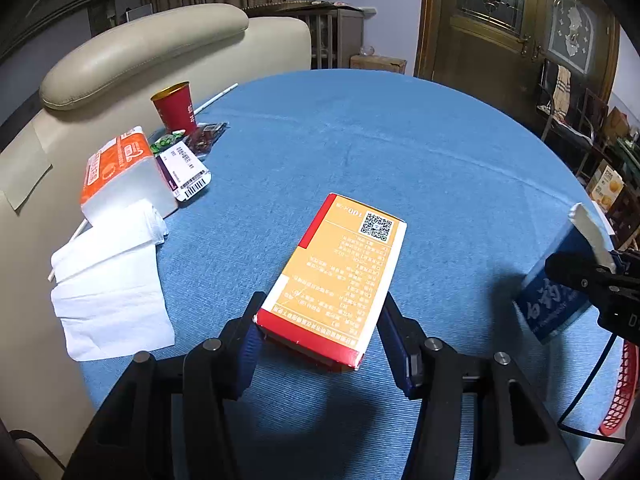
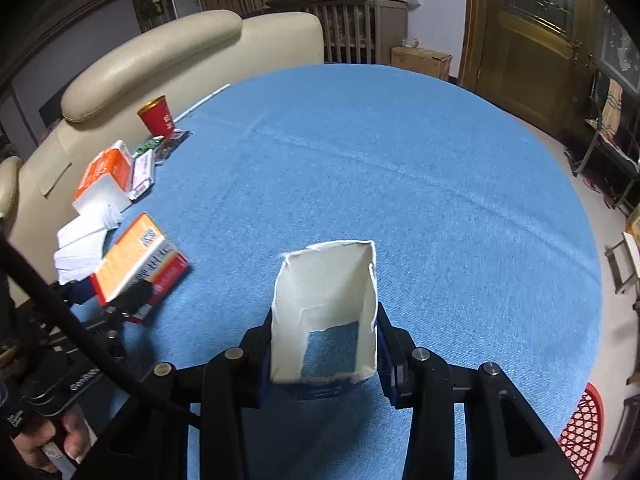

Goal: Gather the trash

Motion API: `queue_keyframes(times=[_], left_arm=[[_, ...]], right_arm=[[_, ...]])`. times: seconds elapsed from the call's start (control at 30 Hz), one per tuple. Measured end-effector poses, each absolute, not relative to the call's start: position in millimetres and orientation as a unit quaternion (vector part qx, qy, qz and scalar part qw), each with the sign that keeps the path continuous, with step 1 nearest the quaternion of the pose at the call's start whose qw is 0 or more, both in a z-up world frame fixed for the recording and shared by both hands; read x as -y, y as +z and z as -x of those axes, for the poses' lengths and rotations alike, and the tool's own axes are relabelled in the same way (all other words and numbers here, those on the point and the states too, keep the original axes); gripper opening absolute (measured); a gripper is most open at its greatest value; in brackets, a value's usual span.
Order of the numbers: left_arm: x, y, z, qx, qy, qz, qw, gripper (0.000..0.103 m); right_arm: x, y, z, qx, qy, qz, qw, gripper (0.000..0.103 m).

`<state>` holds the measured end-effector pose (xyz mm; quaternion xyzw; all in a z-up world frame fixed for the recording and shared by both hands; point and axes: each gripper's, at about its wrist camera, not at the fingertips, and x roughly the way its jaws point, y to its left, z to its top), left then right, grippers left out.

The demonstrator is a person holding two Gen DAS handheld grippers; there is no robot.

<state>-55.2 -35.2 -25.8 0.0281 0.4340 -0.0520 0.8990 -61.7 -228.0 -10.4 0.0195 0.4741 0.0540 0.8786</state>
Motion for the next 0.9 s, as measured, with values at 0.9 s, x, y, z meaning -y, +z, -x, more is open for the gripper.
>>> queue_keyframes(times=[0.9], left_arm=[[41.0,-30.0,63.5,-0.433,-0.056,-0.064,0.897,0.056]], right_arm=[[213.6,-17.5,50.9,-0.449,0.057,-0.041,0.891,0.04]])
